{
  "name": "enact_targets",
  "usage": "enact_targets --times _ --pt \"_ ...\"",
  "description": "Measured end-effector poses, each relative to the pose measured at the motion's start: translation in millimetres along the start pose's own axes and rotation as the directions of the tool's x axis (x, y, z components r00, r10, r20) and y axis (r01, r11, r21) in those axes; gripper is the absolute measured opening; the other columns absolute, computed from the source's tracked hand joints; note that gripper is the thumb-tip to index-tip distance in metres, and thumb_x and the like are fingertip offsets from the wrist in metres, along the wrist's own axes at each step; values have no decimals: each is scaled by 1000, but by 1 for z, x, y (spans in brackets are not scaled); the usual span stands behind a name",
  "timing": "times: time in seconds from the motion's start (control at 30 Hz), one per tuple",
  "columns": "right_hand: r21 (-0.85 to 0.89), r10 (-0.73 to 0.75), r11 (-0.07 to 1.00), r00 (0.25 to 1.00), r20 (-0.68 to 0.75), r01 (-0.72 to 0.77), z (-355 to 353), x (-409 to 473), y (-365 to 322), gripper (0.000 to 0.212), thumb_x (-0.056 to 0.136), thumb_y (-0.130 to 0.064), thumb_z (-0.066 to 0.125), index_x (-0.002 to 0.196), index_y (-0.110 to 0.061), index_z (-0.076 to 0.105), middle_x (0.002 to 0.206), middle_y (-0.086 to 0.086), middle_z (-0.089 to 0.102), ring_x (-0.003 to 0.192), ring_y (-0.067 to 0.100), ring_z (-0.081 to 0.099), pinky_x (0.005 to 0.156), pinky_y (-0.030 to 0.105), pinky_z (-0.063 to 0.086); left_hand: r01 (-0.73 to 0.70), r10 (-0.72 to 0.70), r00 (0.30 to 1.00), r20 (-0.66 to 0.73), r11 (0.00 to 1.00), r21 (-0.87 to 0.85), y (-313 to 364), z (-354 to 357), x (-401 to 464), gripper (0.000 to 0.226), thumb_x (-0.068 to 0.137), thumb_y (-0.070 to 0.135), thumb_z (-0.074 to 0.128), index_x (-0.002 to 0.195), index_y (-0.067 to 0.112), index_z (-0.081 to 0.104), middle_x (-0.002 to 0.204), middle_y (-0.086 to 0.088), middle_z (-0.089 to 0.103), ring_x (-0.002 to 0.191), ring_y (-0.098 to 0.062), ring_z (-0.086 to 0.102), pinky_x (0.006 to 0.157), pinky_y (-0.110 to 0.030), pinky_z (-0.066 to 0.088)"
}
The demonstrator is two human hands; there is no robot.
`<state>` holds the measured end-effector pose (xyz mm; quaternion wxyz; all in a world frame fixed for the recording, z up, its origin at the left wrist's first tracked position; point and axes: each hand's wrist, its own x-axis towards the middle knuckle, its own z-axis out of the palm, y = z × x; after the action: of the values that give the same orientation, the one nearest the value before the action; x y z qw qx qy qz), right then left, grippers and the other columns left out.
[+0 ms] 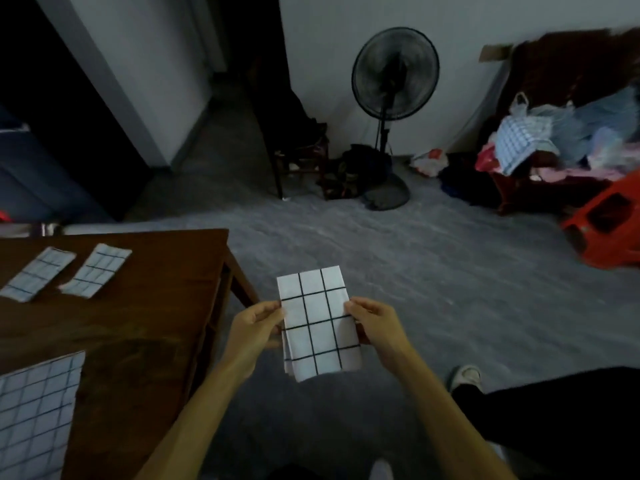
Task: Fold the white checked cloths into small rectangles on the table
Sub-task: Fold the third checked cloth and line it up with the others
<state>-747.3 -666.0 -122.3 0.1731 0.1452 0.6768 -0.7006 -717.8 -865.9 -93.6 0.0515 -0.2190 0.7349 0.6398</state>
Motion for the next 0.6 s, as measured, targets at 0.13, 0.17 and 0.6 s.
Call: enact_targets --times 0.13,0.17,0.6 --pt "-74 12 997 995 97 -5 -10 69 -39 14 91 -18 62 95 -13 74 91 7 75 83 22 71 71 34 60 -6 6 997 -75 1000 -7 31 22 54 19 90 15 61 80 30 62 84 6 69 80 -11 67 59 -19 52" --pt "-89 19 996 993 114 -9 -9 88 -47 14 91 -18 62 97 -11 73 92 7 75 82 21 71 69 32 59 0 -1 996 -94 1000 -12 35 23 71 18 90 15 62 81 30 64 85 6 70 83 -12 67 63 -23 53" --pt "-333 51 942 958 282 47 118 354 -159 16 93 -18 60 106 -13 69 97 6 73 82 20 72 68 31 59 -13 -51 936 -349 984 -179 73 -34 340 13 88 16 63 80 25 68 84 -4 69 79 -15 64 67 -21 50"
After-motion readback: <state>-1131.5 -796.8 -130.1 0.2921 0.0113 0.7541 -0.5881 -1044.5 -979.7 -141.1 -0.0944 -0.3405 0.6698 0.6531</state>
